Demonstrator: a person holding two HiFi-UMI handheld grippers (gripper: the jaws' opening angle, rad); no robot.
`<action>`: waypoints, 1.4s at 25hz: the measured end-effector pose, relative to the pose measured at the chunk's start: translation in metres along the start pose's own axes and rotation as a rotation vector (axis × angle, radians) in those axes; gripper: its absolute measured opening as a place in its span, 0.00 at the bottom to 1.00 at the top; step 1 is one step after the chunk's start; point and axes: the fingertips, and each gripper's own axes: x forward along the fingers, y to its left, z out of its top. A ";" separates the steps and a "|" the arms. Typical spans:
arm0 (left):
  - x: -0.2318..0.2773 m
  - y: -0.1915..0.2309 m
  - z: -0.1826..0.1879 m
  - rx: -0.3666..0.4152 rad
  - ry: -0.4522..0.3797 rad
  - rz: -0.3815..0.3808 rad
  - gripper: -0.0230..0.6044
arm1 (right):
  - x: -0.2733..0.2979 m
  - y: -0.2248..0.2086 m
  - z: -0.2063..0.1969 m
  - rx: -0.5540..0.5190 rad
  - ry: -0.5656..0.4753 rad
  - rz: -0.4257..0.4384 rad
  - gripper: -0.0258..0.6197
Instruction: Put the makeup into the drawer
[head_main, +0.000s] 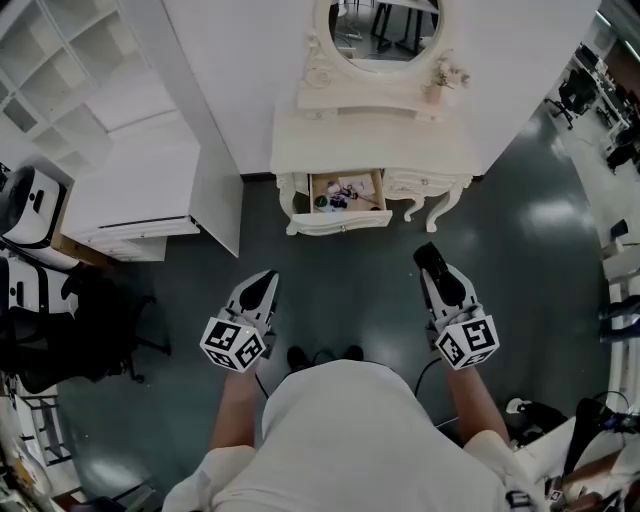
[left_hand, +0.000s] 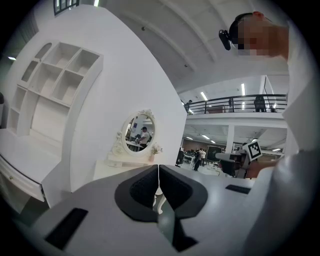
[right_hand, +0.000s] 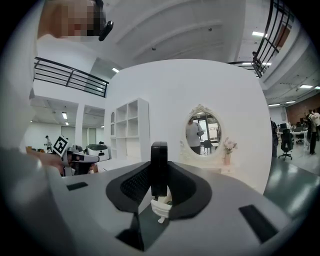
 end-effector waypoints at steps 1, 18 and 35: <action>0.001 -0.002 0.000 0.000 0.001 0.003 0.07 | 0.000 -0.002 0.000 0.004 -0.001 0.005 0.20; 0.032 -0.035 -0.013 0.022 -0.011 0.094 0.07 | 0.002 -0.044 -0.007 -0.031 0.014 0.127 0.20; 0.062 -0.020 -0.009 0.036 -0.009 0.119 0.07 | 0.035 -0.066 -0.010 -0.005 0.049 0.115 0.20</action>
